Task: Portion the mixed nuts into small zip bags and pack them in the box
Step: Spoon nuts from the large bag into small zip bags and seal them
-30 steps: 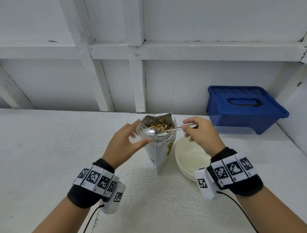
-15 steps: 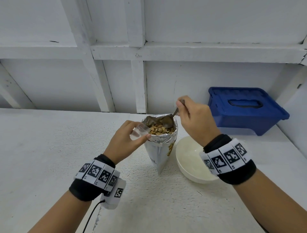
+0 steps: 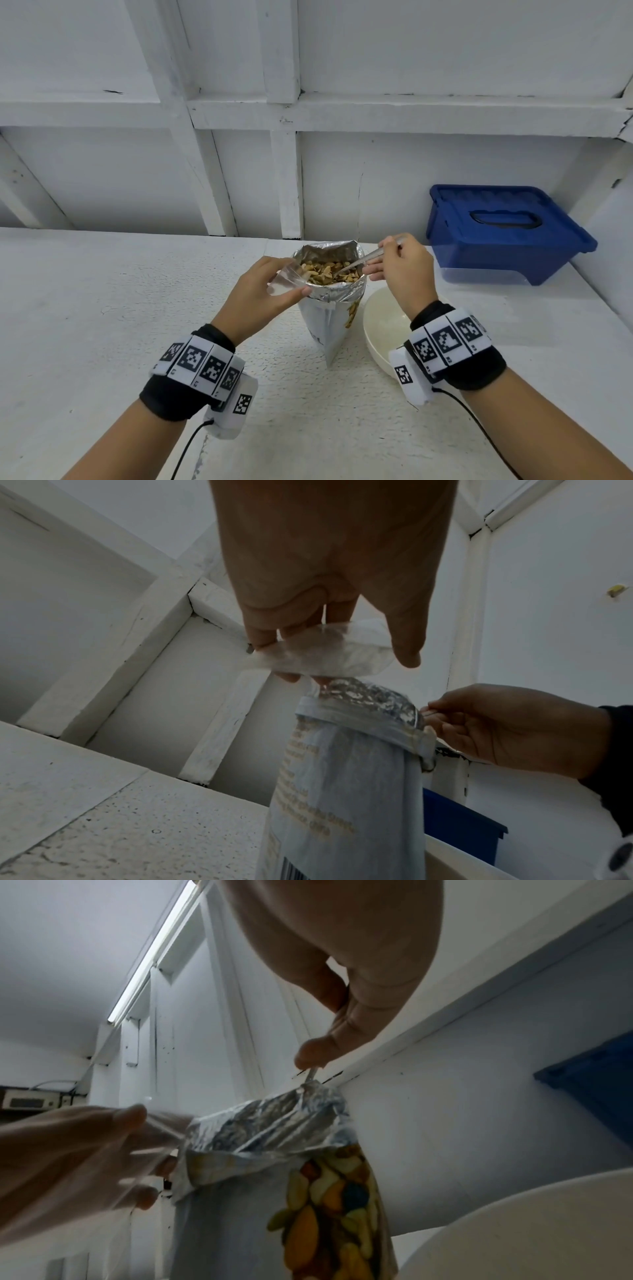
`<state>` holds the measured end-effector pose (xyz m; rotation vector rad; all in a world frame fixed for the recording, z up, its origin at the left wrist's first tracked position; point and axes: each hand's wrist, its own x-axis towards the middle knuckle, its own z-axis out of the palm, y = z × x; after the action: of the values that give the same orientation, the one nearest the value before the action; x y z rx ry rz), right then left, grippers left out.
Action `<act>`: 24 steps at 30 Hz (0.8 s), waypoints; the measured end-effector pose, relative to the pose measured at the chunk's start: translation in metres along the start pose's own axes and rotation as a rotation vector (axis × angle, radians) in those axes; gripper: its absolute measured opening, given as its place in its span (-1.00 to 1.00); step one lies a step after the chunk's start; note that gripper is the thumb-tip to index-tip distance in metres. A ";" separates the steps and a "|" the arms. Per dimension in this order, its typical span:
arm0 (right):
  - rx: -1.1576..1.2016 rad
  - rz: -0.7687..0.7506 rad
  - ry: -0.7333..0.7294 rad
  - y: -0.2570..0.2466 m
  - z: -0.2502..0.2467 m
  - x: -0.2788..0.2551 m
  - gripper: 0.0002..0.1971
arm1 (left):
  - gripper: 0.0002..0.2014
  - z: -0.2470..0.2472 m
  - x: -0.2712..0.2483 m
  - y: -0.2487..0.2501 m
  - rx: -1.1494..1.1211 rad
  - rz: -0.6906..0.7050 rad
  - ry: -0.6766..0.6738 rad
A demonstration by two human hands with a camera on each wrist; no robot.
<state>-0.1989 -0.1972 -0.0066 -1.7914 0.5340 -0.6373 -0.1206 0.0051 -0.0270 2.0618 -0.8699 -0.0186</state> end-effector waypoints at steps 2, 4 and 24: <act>0.051 0.040 0.032 0.001 -0.004 0.002 -0.80 | -0.51 -0.001 0.001 0.000 0.008 -0.007 0.004; 0.083 0.076 0.059 0.003 -0.008 0.004 -0.80 | -0.50 -0.004 0.003 0.000 0.046 0.002 0.006; 0.226 0.072 0.061 -0.024 -0.026 0.021 -0.78 | -0.38 -0.009 0.053 0.030 0.316 -0.001 -0.297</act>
<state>-0.1996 -0.2223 0.0263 -1.5385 0.5426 -0.6768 -0.0957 -0.0308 0.0159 2.3937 -1.1099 -0.2045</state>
